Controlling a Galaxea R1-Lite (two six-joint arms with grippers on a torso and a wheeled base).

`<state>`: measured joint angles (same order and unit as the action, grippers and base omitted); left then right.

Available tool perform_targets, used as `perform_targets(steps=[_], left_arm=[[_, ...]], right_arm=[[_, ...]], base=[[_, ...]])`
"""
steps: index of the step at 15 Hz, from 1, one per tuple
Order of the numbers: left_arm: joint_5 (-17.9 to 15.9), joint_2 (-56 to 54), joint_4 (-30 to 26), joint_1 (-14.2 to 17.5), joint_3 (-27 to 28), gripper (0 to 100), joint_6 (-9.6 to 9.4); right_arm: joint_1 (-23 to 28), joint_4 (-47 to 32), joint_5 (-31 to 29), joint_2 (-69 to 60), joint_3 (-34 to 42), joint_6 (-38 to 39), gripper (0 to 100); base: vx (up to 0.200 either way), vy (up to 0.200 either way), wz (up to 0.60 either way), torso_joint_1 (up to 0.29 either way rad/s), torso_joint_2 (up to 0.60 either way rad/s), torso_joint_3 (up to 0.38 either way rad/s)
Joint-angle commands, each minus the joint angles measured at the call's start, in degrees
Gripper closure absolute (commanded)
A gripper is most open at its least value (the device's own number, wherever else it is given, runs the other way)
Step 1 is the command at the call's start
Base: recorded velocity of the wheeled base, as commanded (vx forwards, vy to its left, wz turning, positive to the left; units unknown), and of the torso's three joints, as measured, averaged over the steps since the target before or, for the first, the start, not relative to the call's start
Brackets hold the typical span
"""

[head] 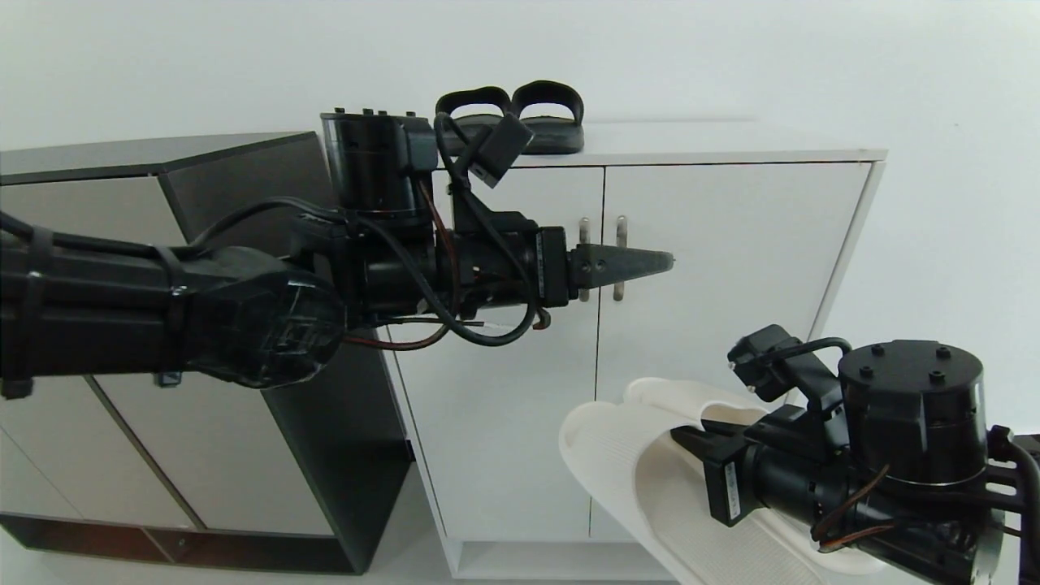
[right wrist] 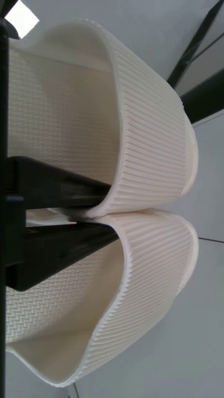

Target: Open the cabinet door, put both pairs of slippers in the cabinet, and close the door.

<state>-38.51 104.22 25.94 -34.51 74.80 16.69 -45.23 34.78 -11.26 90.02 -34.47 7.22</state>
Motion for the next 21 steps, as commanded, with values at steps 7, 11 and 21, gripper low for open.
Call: perform_targets(steps=[7, 11, 21], left_arm=[[8.89, 7.05, -0.45, -1.35, 7.55, 0, 0.27], [11.44, 10.13, -2.12, -1.26, 12.47, 0, 0.27], [14.69, 16.46, -4.06, -0.91, 18.98, 0, -0.25]], right_arm=[[0.05, 0.11, 0.01, 0.25, 0.02, -0.01, 100], [-0.04, 0.11, 0.01, 0.16, 0.02, -0.01, 100], [0.05, 0.11, -0.07, 0.42, 0.02, -0.01, 100]], base=[[0.000, 0.000, 0.00, 0.000, 0.00, 0.000], [0.000, 0.000, 0.00, 0.000, 0.00, 0.000], [0.000, 0.000, 0.00, 0.000, 0.00, 0.000]])
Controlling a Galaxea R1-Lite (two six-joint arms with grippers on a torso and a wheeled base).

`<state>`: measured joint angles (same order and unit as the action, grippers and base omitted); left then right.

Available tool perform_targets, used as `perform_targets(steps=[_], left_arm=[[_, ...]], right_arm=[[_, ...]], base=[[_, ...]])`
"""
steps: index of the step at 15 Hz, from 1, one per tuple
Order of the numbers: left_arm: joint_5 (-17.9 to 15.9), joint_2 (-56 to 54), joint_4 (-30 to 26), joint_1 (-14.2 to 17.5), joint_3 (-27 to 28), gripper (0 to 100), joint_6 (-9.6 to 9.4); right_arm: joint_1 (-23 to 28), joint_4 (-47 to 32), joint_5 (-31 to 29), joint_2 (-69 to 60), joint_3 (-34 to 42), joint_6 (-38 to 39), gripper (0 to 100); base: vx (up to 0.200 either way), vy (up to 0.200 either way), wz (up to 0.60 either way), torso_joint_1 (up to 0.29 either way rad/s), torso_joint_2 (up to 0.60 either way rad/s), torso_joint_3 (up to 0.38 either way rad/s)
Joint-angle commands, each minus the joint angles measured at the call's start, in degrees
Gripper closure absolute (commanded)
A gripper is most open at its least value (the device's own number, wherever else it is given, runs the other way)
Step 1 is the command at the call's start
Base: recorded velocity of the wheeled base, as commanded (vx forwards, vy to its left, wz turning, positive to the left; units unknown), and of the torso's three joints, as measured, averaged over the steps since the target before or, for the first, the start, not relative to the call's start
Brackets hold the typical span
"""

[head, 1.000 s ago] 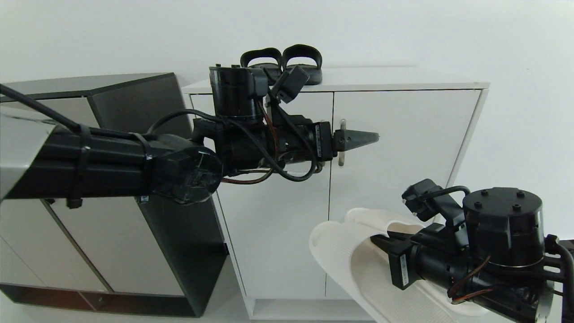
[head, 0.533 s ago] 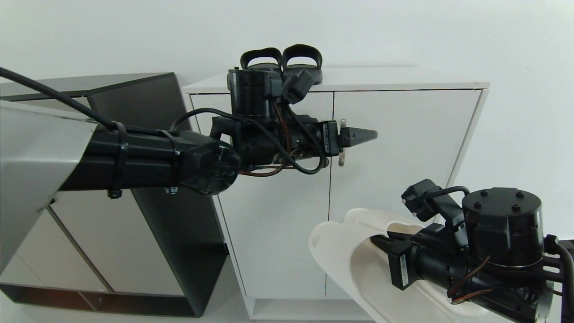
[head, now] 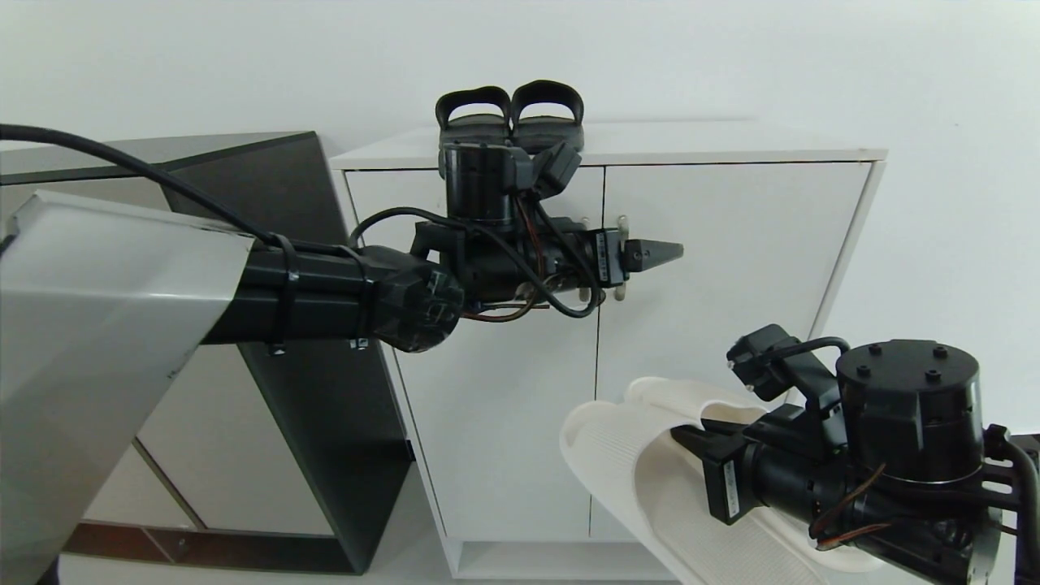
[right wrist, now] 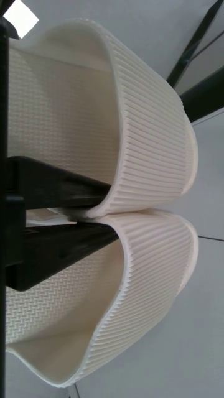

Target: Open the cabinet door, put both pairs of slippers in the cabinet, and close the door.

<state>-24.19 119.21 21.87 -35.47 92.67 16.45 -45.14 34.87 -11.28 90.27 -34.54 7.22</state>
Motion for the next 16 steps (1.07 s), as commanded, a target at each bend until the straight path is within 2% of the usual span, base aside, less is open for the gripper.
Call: perform_targets(steps=[1, 4, 5, 9, 14, 16], left_arm=[[0.37, 1.99, -0.16, 0.05, 1.72, 0, -0.10], [0.37, 3.66, -0.16, -0.56, 3.74, 0, -0.10], [0.37, 3.66, -0.16, -0.82, 3.74, 100, -0.10], [0.37, 2.60, -0.07, -0.91, 3.13, 100, -0.01], [0.46, -4.34, 0.01, -4.25, -4.87, 100, -0.10], [0.54, -6.36, 0.01, -4.60, -7.16, 100, -0.10]], right_arm=[[-0.03, 0.03, 0.03, 0.17, -0.01, -0.01, 100], [0.05, 0.03, 0.03, -0.18, 0.08, -0.01, 100], [0.23, 0.03, 0.03, -0.18, 0.17, -0.01, 100], [0.23, -0.15, 5.12, -1.59, 2.02, -0.19, 100], [0.23, -0.15, 12.77, -5.46, 5.80, -4.49, 100], [0.23, -0.24, 13.91, -6.34, 6.59, -5.02, 100]], base=[[0.000, 0.000, 0.00, 0.000, 0.00, 0.000], [0.000, 0.000, 0.00, 0.000, 0.00, 0.000], [0.000, 0.000, 0.00, 0.000, 0.00, 0.000], [0.000, 0.000, 0.00, 0.000, 0.00, 0.000], [0.000, 0.000, 0.00, 0.000, 0.00, 0.000], [0.000, 0.000, 0.00, 0.000, 0.00, 0.000]])
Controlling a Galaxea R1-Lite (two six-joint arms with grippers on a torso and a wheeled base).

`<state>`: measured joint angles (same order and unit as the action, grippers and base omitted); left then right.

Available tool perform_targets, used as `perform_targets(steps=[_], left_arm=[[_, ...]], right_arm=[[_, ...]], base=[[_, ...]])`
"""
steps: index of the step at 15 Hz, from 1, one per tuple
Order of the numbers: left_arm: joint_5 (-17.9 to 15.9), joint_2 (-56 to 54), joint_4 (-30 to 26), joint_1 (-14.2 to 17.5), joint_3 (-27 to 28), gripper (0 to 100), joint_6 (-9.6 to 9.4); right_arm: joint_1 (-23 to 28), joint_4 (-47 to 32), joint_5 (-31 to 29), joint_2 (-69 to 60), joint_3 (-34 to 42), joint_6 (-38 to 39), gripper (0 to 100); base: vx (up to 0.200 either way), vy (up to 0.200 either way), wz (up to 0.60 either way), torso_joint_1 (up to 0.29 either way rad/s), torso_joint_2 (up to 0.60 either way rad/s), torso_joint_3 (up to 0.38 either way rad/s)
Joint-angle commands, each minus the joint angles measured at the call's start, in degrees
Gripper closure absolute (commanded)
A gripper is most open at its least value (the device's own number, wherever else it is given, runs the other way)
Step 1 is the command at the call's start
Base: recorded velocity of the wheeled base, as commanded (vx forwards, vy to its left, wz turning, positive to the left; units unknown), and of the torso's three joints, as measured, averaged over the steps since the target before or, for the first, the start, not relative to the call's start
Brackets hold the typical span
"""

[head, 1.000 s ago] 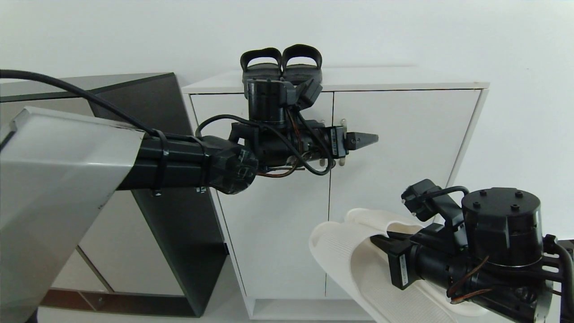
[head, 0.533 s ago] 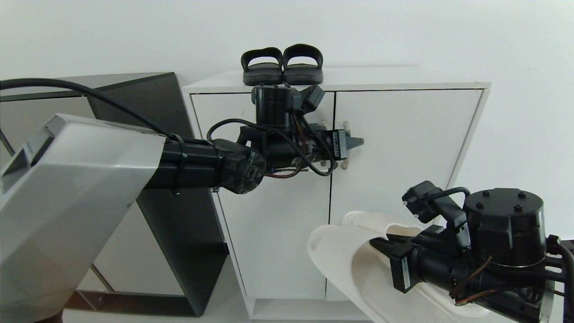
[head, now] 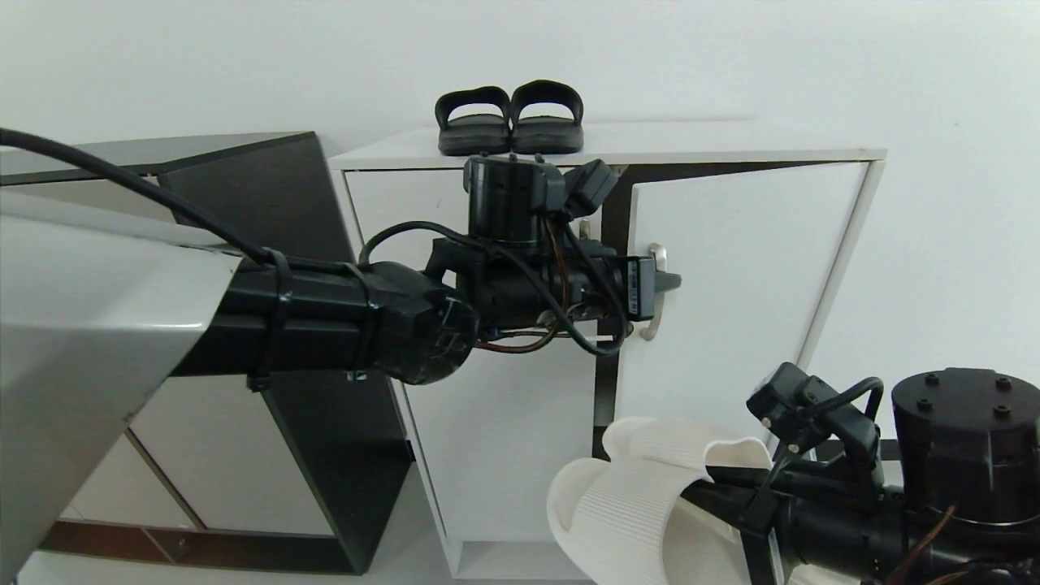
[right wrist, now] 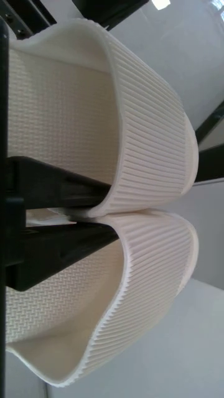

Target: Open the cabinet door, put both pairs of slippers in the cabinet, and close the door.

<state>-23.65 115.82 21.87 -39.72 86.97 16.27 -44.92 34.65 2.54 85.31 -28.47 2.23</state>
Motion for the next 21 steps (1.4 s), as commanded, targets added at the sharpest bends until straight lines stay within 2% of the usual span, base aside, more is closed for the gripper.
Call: perform_targets(steps=[1, 3, 6, 8, 12, 17, 21], left_arm=[[0.18, -4.99, 0.10, -0.71, -4.00, 100, -0.01], [0.62, -9.74, 0.81, -0.89, -10.68, 100, -0.37], [0.71, -15.10, 5.99, -0.89, -20.08, 100, -0.54], [0.80, -16.07, 6.96, -0.45, -21.75, 100, -0.45], [1.33, -9.04, 7.05, 3.42, -13.32, 100, 0.25], [1.85, -3.59, 7.05, 2.80, -6.20, 100, 0.34], [1.85, -1.74, 6.96, 1.40, -3.38, 100, 0.34]], right_arm=[[-0.08, -0.02, 0.19, -1.73, 0.78, -0.03, 100], [-0.17, -0.02, 0.19, -1.73, 0.78, -0.12, 100], [-0.25, -0.10, 0.19, -2.25, 1.39, -1.26, 100], [-0.52, -0.10, 0.19, -2.43, 1.48, -1.62, 100], [-1.13, -0.10, 0.01, -2.25, 1.57, -1.62, 100], [-1.84, -1.16, -0.07, -2.34, 2.10, -2.85, 100], [-3.42, -4.24, -0.07, -3.48, 2.27, -3.90, 100]], base=[[0.000, 0.000, 0.00, 0.000, 0.00, 0.000], [0.000, 0.000, 0.00, 0.000, 0.00, 0.000], [0.000, 0.000, 0.00, 0.000, 0.00, 0.000], [0.000, 0.000, 0.00, 0.000, 0.00, 0.000], [0.000, 0.000, 0.00, 0.000, 0.00, 0.000], [0.000, 0.000, 0.00, 0.000, 0.00, 0.000], [0.000, 0.000, 0.00, 0.000, 0.00, 0.000]])
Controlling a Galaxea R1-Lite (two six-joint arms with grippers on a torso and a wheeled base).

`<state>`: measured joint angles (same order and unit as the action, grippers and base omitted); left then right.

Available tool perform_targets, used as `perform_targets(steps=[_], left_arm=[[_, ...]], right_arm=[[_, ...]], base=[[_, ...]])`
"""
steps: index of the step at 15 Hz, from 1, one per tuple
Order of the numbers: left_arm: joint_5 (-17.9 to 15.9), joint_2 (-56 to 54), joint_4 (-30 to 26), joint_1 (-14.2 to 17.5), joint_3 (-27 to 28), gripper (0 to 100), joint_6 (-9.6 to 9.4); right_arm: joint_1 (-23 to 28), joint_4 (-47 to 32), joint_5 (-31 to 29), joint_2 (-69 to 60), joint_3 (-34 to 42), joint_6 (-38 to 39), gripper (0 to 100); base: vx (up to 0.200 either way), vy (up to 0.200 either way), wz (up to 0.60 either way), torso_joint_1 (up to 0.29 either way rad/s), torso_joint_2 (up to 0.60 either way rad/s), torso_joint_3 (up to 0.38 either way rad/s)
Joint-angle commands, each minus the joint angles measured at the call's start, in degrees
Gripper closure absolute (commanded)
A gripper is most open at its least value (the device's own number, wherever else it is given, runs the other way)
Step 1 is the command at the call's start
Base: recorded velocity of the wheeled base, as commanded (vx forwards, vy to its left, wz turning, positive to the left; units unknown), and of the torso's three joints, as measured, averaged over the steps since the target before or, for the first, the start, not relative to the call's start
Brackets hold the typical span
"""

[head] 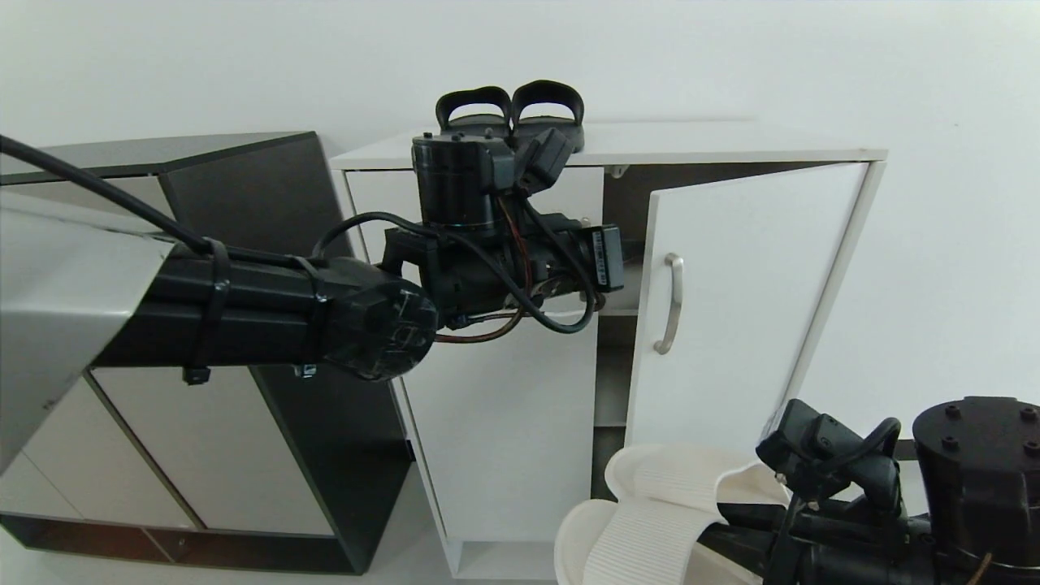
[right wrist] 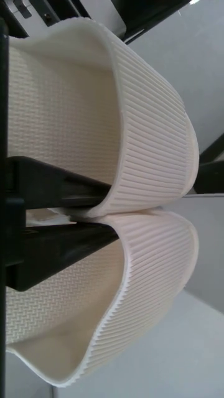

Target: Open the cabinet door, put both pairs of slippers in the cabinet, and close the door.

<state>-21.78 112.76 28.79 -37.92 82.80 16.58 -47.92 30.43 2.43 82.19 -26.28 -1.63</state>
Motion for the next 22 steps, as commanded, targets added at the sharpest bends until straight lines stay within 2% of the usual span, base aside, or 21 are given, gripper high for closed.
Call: perform_targets(steps=[1, 4, 7, 9, 10, 12, 14, 16, 18, 19, 21, 22], left_arm=[[-0.01, 1.41, -0.14, -1.10, 1.05, 100, 0.03], [0.16, 0.62, 0.12, -3.12, -0.36, 100, -0.23], [1.75, -2.81, 1.70, -8.92, -4.40, 100, -0.76], [1.83, -2.90, 3.55, -9.18, -4.84, 100, -0.67], [3.42, -2.90, 3.99, -8.48, -4.93, 100, -0.67], [8.95, -5.27, 4.69, -6.02, -6.69, 100, -0.67], [16.69, -12.57, 8.30, -4.79, -15.30, 100, -1.55], [23.54, -22.50, 9.17, -4.26, -25.32, 100, -6.21], [27.76, -34.72, 7.24, 1.01, -36.13, 100, -9.20], [31.63, -40.52, 4.25, 4.26, -39.91, 100, -9.64], [43.14, -52.91, -2.95, 10.94, -43.78, 100, -9.02], [46.83, -60.38, -7.79, 13.67, -47.73, 100, -9.55]], right_arm=[[-1.21, -0.02, 0.04, -0.45, 0.36, -0.04, 100], [-4.64, -0.02, 0.04, -2.03, 2.20, -0.12, 100], [-8.24, -0.02, 0.12, -4.41, 3.87, -1.53, 100], [-8.33, 0.07, 0.12, -4.32, 3.78, -1.79, 100], [-8.07, 0.25, 0.04, -3.97, 3.70, -1.71, 100], [-5.87, 0.77, 0.21, -1.68, 1.94, -1.18, 100], [-0.77, 4.03, -0.23, 3.06, -0.08, -0.92, 100], [1.51, 8.95, -6.47, 8.60, -2.55, 4.53, 100], [2.13, 14.04, -15.43, 14.23, -5.80, 6.73, 100], [2.57, 15.19, -18.77, 16.25, -7.55, 6.82, 100], [3.27, 15.28, -21.94, 17.30, -9.14, 6.82, 100], [4.24, 15.19, -22.20, 17.30, -9.58, 6.73, 100]], base=[[-0.200, 0.000, 0.00, -0.002, 0.00, 0.002], [-0.200, 0.000, 0.00, 0.005, 0.00, 0.001], [-0.200, 0.000, 0.00, -0.002, 0.00, 0.001], [-0.200, 0.000, 0.00, 0.007, 0.00, 0.007], [-0.200, 0.000, 0.00, 0.002, 0.00, 0.012], [0.000, 0.000, 0.00, 0.000, 0.00, 0.000], [0.000, 0.000, 0.00, 0.000, 0.00, 0.000], [0.000, 0.000, 0.00, 0.000, 0.00, 0.000], [0.000, 0.000, 0.00, 0.000, 0.00, 0.000], [0.000, 0.000, 0.00, 0.000, 0.00, 0.000], [0.000, 0.000, 0.00, 0.000, 0.00, 0.000], [0.000, 0.000, 0.00, 0.000, 0.00, 0.000]])
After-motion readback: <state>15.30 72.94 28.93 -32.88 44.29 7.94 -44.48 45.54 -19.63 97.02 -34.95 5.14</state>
